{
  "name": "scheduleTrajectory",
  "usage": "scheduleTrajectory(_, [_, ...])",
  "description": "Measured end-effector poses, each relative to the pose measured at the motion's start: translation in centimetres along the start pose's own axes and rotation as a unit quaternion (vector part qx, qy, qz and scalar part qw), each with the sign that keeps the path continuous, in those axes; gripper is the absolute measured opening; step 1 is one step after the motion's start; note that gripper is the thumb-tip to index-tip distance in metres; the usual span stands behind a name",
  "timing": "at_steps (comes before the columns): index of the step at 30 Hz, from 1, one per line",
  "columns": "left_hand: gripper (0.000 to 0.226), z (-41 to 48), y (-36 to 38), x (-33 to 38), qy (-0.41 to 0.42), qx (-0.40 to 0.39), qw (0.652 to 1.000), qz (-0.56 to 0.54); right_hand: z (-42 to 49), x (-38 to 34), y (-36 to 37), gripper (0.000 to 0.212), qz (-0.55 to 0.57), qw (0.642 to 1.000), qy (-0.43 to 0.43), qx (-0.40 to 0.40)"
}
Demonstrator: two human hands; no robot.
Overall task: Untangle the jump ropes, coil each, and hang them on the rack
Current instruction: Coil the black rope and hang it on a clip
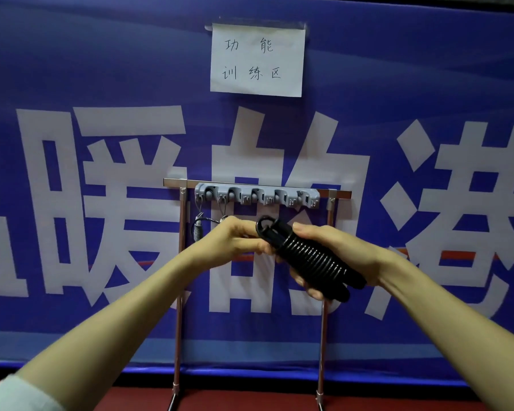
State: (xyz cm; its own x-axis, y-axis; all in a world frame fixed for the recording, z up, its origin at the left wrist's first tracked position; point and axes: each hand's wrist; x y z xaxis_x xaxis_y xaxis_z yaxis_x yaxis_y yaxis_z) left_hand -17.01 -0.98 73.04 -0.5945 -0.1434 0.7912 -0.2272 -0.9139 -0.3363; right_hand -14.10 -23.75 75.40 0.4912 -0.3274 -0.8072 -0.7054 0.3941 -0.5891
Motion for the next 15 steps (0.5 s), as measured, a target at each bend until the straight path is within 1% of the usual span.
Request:
scheduleTrajectory(1, [0.029,0.3,-0.4,0.4,-0.001,-0.032,0.998,0.049,-0.1,-0.1,-0.2,0.062,-0.018,0.999,0.019,-0.027])
scheduleTrajectory(2, [0.028,0.8,-0.7,0.7,-0.005,-0.057,0.991,0.123,-0.1,-0.3,-0.4,0.059,-0.045,0.997,0.039,-0.052])
scheduleTrajectory(3, [0.024,1.4,-0.9,1.1,-0.004,-0.087,0.974,0.207,0.0,-0.5,-0.5,0.054,-0.076,0.993,0.060,-0.073])
scheduleTrajectory(5, [0.011,2.7,-0.9,2.0,0.016,-0.166,0.923,0.347,0.3,-1.0,-0.3,0.049,-0.132,0.981,0.108,-0.091])
scheduleTrajectory(7, [0.015,3.7,-0.6,3.3,0.027,-0.220,0.867,0.447,0.9,-1.2,0.2,0.049,-0.186,0.968,0.151,-0.077])
scheduleTrajectory(8, [0.017,3.9,-0.4,3.9,0.030,-0.224,0.844,0.486,1.2,-1.1,0.4,0.050,-0.219,0.960,0.166,-0.060])
scheduleTrajectory(10, [0.020,3.9,-0.2,4.2,0.046,-0.190,0.812,0.549,1.9,-0.6,0.8,0.050,-0.282,0.944,0.174,-0.004])
scheduleTrajectory(11, [0.022,3.7,0.1,4.1,0.051,-0.155,0.806,0.569,2.2,-0.2,0.9,0.050,-0.321,0.931,0.168,0.038])
scheduleTrajectory(12, [0.023,3.4,0.6,3.8,0.048,-0.110,0.809,0.575,2.4,0.1,1.0,0.049,-0.370,0.911,0.159,0.088])
scheduleTrajectory(13, [0.024,3.0,1.2,3.3,0.035,-0.060,0.821,0.566,2.6,0.4,0.9,0.048,-0.418,0.885,0.152,0.136])
scheduleTrajectory(15, [0.024,2.5,2.3,2.2,0.027,0.045,0.857,0.512,2.8,0.8,0.9,0.047,-0.475,0.841,0.146,0.214])
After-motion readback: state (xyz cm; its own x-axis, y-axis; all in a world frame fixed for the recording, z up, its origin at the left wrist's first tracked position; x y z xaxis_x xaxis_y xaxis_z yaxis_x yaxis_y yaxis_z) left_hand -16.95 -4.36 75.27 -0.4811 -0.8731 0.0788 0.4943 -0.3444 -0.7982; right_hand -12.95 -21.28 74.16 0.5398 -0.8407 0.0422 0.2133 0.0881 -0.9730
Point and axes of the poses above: each hand's wrist, its own z-axis towards the middle knuckle, its own y-axis out of the palm, x = y × z, and after that the axes turned 14 degrees about -z, right-handed
